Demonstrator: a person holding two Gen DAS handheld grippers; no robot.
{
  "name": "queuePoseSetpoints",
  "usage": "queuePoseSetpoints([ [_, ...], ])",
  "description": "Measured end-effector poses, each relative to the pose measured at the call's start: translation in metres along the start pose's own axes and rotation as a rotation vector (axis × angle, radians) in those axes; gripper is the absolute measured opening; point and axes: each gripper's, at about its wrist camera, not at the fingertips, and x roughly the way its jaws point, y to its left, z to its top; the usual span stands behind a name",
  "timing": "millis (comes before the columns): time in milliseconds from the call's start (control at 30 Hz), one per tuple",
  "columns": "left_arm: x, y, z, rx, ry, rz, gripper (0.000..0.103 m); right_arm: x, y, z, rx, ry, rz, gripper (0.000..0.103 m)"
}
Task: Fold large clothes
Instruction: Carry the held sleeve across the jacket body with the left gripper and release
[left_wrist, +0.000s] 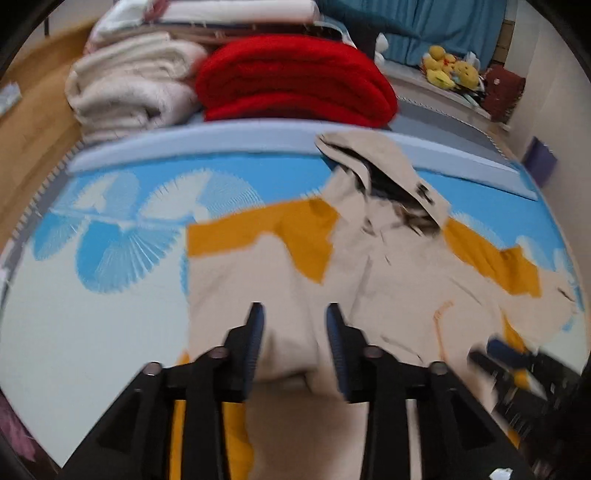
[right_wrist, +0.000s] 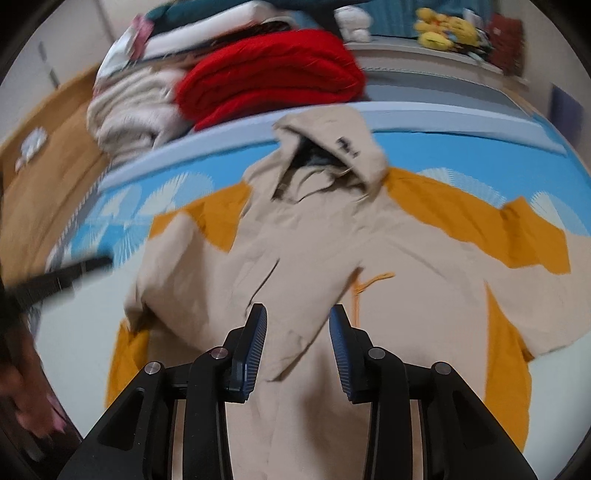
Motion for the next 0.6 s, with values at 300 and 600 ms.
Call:
queuePoseSetpoints([
  [300, 0.005, 0.028, 0.025, -0.115, 0.001, 0.021, 0.038, 0.059, 0.045, -0.02, -0.217, 0.111, -0.067, 0.045],
  [600, 0.013, 0.056, 0.03, -0.153, 0.042, 0.042, 0.04, 0.099, 0.062, -0.035, -0.399, 0.187, -0.205, 0.045],
])
